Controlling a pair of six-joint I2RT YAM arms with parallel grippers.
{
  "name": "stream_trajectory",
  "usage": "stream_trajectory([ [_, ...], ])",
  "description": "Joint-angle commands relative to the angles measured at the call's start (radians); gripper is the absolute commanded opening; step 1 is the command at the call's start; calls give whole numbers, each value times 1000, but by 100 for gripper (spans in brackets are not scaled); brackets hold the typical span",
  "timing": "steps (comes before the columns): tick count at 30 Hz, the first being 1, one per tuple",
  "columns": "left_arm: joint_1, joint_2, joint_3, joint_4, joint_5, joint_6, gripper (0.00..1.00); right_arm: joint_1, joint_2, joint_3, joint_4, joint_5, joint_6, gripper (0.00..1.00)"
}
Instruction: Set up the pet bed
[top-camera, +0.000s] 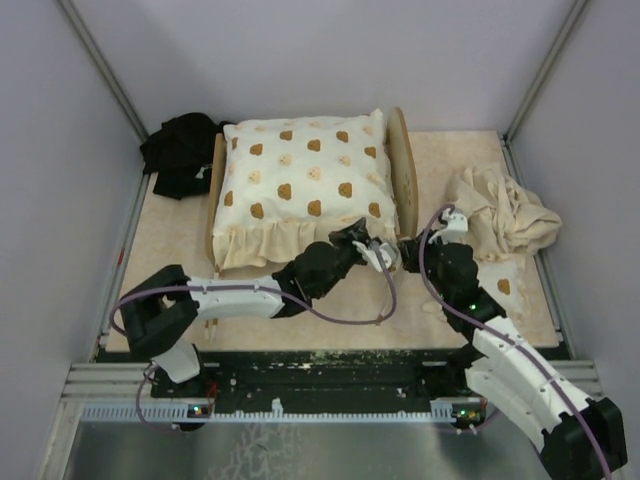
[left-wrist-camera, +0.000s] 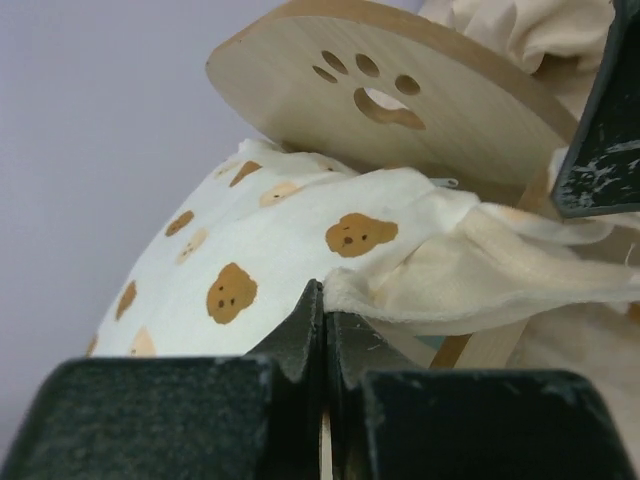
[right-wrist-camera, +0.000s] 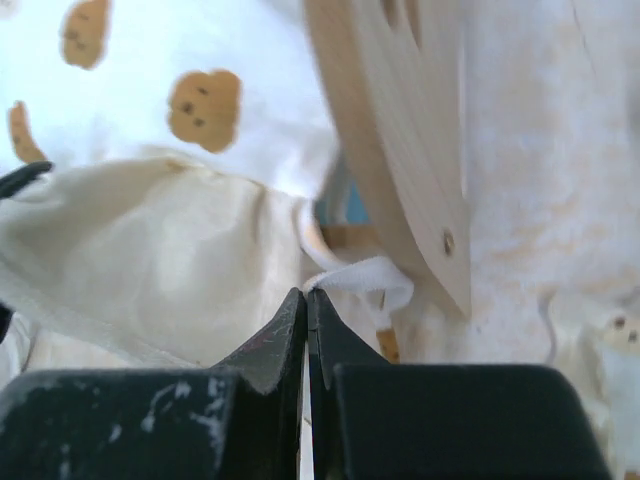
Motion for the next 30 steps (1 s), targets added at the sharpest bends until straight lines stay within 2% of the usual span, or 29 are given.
stream_trajectory([
  [1, 49, -78, 56, -182, 94, -331, 0, 10, 10, 126, 52, -68, -289, 0],
  [6, 151, -141, 86, -299, 204, -571, 0, 10, 81, 272, 5, -70, -473, 0],
  [9, 180, -162, 81, -317, 234, -617, 0, 10, 126, 363, -39, -84, -549, 0],
  [13, 215, -179, 79, -352, 262, -672, 0, 10, 163, 421, -25, -181, -717, 0],
  [23, 302, -244, 45, -343, 364, -820, 0, 10, 265, 397, 179, -246, -1073, 0],
  [27, 317, -268, -11, -265, 377, -844, 0, 10, 267, 333, 283, -251, -1112, 0],
  [30, 325, -262, -14, -264, 398, -862, 0, 10, 269, 284, 338, -270, -1109, 0],
])
